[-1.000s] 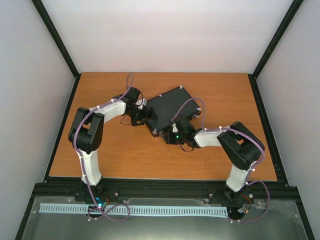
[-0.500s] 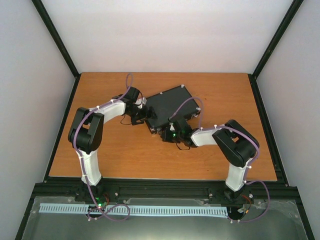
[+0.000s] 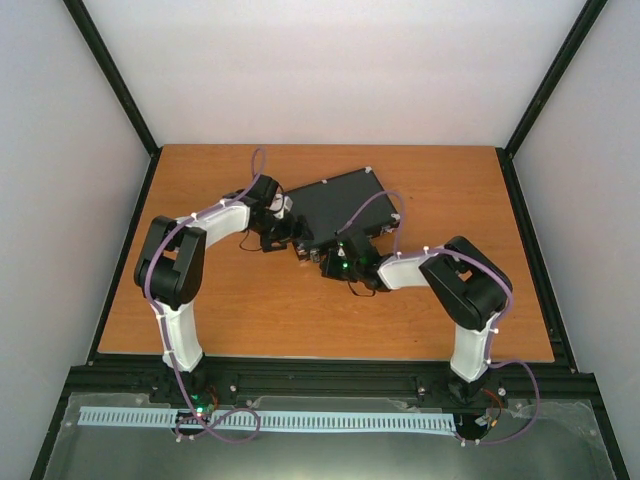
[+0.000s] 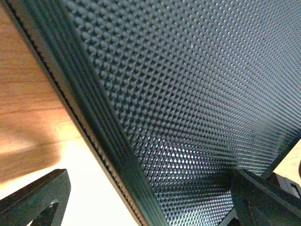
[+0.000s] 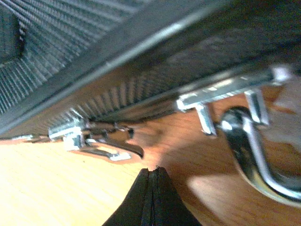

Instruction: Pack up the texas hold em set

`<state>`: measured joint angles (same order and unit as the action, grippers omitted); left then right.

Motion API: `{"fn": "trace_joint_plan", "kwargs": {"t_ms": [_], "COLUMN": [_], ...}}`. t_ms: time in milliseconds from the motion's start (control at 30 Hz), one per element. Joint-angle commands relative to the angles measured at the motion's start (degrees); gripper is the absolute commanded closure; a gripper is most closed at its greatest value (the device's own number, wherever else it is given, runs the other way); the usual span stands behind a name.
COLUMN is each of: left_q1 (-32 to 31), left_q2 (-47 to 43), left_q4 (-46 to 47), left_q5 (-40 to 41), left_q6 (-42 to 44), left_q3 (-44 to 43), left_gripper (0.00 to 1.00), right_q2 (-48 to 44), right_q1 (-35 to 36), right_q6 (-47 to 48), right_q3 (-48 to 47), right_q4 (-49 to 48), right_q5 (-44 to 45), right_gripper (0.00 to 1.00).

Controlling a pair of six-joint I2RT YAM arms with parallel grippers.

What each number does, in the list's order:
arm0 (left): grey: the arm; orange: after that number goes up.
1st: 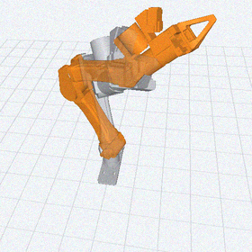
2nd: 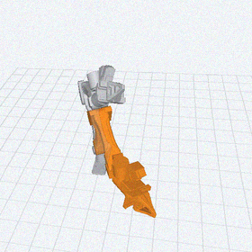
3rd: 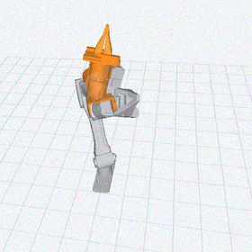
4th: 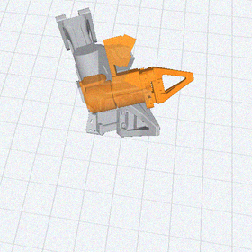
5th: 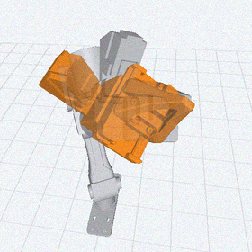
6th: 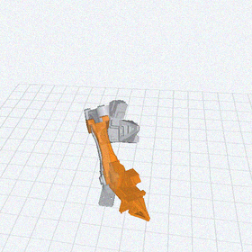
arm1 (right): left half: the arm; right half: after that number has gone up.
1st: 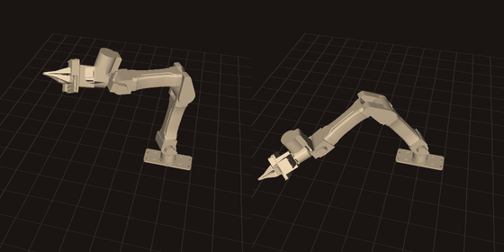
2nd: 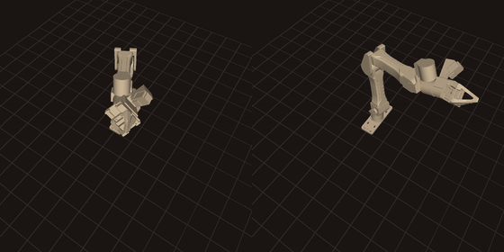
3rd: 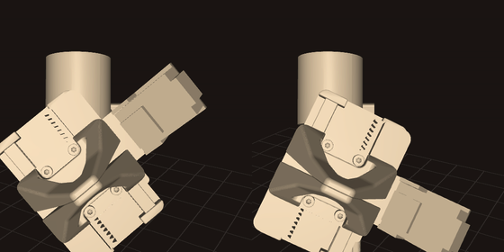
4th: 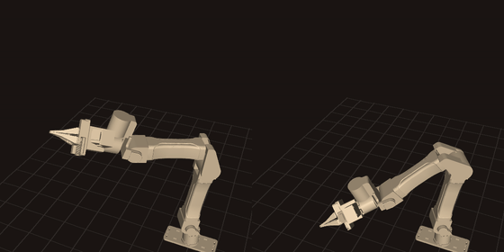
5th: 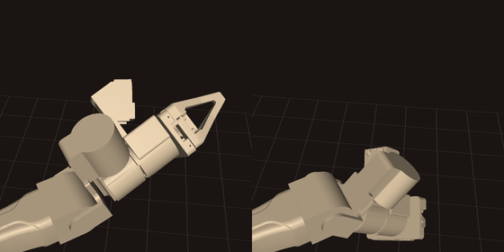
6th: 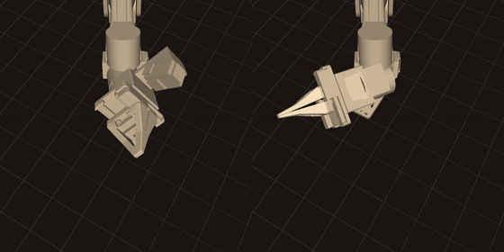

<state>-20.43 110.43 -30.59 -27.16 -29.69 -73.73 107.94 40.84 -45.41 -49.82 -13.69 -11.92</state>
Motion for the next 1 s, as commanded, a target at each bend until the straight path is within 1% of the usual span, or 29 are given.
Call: {"fn": "trace_joint_plan", "kwargs": {"t_ms": [0, 100, 200, 333, 467, 600, 733, 967], "left_q1": [2.39, 3.84, 4.07, 4.12, 4.08, 4.06, 4.04, 4.00], "left_q2": [-0.54, 0.31, 0.78, 1.03, 1.36, 1.10, 0.91, 1.68], "left_q4": [-7.35, -7.52, -7.07, -5.38, -5.01, -4.27, -3.71, -1.91], "left_q5": [2.25, 2.17, 2.26, 1.22, 1.30, 0.90, 0.66, -0.94], "left_q6": [2.49, 2.73, 2.80, 1.95, 2.09, 1.93, 1.68, 0.96], "left_q3": [-2.05, -2.43, -0.98, 1.78, 3.29, 4.78, 6.06, 8.15], "left_gripper": [0.04, 0.05, 0.05, 0.05, 0.05, 0.05, 0.05, 0.05], "right_q2": [-3.16, -6.02, -7.07, -5.13, -2.39, 0.82, 2.64, 6.24], "right_q1": [-0.62, 0.38, 0.45, 0.47, 0.47, 0.47, 0.38, 0.38], "right_q6": [4.38, 6.01, 6.25, 6.49, 6.37, 5.54, 5.23, 4.55], "right_q3": [4.71, 7.69, 8.52, 7.58, 5.50, 2.99, 2.18, -1.76], "right_q4": [0.36, -2.25, -4.92, -9.12, -12.07, -12.72, -12.85, -8.74], "right_q5": [1.58, 0.69, 0.74, -1.37, -1.66, -2.99, -2.44, 0.50], "right_gripper": [0.97, 0.97, 0.97, 0.97, 0.97, 0.97, 0.97, 0.97]}}
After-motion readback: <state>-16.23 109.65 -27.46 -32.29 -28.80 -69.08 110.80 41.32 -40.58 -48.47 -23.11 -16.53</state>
